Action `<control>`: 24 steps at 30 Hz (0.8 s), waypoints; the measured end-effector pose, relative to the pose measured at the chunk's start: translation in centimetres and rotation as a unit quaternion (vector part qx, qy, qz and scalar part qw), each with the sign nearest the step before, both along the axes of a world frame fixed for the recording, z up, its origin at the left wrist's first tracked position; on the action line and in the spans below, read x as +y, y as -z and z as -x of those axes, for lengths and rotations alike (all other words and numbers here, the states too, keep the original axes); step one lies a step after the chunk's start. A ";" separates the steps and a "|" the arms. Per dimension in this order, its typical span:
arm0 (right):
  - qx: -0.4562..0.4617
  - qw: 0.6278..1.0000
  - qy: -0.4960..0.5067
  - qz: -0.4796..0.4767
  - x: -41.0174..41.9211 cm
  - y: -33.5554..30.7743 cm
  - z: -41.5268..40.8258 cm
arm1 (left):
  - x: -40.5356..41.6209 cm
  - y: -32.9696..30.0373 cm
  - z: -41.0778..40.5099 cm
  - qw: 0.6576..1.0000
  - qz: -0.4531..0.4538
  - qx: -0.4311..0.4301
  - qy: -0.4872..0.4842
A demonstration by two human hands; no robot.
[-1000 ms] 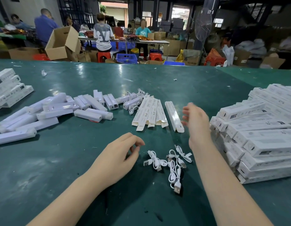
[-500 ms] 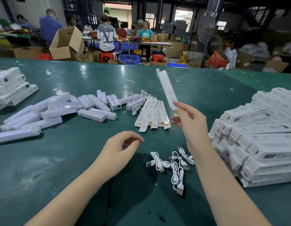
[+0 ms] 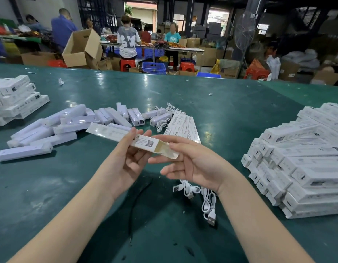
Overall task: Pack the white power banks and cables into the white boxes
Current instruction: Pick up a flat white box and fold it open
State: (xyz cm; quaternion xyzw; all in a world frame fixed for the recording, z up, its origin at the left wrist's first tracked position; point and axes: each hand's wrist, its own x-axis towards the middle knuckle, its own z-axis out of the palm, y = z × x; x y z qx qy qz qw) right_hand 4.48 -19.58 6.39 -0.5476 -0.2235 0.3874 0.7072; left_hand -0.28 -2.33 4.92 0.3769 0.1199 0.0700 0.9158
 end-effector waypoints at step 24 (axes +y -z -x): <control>-0.363 0.898 0.202 0.148 2.5 2.9 1.3 | 0.6 0.9 -0.6 0.996 -0.045 -0.013 -0.070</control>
